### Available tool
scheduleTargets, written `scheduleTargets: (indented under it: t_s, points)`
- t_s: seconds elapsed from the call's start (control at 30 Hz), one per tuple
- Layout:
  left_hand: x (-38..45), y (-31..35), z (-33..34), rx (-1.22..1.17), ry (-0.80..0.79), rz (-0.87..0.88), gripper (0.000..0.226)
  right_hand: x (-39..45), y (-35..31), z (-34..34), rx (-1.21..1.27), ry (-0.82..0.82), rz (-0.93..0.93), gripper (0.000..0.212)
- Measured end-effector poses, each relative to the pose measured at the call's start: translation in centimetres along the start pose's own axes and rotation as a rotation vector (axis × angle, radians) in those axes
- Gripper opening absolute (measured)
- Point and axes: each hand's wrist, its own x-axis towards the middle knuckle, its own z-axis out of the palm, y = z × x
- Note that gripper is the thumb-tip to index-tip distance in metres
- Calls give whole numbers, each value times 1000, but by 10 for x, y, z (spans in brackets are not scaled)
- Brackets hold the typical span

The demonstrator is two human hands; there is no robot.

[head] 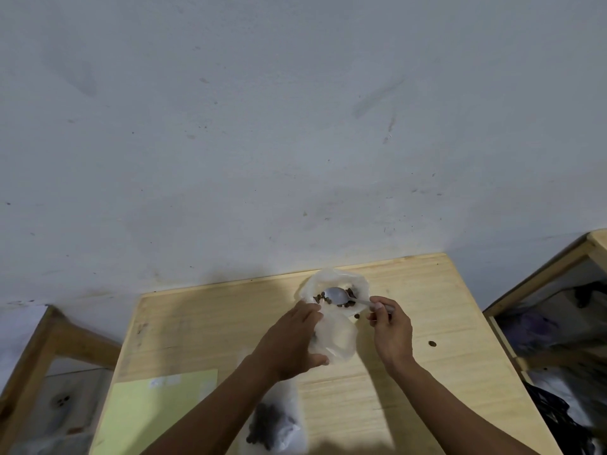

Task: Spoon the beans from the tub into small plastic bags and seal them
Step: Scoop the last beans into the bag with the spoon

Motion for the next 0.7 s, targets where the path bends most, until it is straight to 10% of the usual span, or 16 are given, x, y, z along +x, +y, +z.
scheduleTargets:
  t_s: [0.43,0.7]
  points:
    - [10,1,7,90,117,55,84,0,-4,-8,63,4,84,21]
    - [6,4,1,38,-74,-38,74,-4,-10,3,165,-30,274,20]
